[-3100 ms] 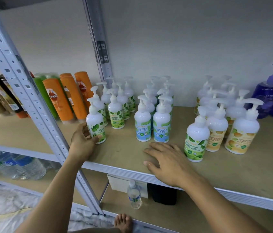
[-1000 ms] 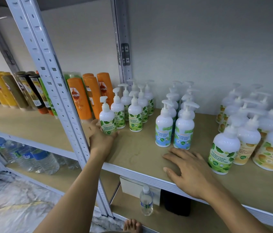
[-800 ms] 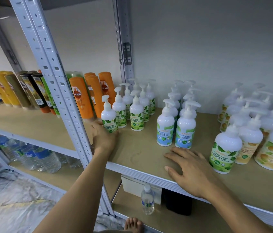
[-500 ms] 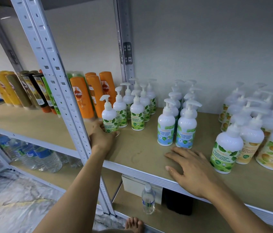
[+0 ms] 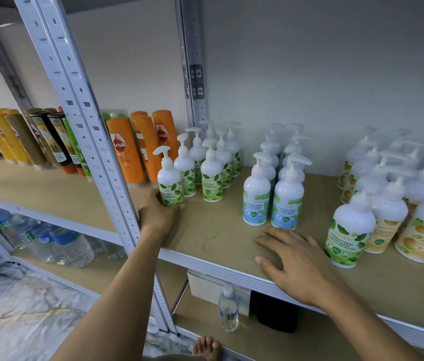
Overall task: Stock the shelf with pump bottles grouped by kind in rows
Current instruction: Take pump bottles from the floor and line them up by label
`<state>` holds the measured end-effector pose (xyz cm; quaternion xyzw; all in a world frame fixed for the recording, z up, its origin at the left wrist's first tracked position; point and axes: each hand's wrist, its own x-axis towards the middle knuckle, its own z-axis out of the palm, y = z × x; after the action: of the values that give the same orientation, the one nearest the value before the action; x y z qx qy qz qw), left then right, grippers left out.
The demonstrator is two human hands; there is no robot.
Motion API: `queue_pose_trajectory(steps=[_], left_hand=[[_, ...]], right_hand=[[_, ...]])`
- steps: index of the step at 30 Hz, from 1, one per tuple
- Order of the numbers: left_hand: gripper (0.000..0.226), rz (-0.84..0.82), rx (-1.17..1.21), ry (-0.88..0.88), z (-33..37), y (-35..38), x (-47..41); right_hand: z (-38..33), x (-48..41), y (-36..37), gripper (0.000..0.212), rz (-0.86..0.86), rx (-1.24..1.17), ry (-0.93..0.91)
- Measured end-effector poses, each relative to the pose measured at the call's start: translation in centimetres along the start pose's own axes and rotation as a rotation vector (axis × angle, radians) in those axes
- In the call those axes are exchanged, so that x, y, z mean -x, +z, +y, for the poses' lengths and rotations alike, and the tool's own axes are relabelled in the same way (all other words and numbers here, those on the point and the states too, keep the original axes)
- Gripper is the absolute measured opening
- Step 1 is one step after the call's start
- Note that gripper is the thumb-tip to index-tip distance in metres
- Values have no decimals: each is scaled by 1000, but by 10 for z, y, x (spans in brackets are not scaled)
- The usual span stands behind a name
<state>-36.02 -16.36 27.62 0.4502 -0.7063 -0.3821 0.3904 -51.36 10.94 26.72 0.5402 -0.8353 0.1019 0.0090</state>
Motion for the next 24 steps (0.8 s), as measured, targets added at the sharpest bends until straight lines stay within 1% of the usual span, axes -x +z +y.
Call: queue_pose_trajectory(steps=[3,6,8,13,17,24], left_hand=[[54,-2,1,14,1,-1,1],[49,-9,-7,12,3,-2,2],[50,-9,-5,5,4,-2,3],[61,-13,18,-21,7,-2,4],[51,-9,4,-19,8,-2,4],[51,-30,-21,-22,5,-3,1]], right_hand=[[0,1,0,76,-2,1,-1],[1,0,0,77,-5,1,1],[1,0,0,77,-7,4,1],[1,-1,1,78,-8,12,2],[1,-1,2,78,-8,21,4],[2,-1,2,79,-11,9,5]])
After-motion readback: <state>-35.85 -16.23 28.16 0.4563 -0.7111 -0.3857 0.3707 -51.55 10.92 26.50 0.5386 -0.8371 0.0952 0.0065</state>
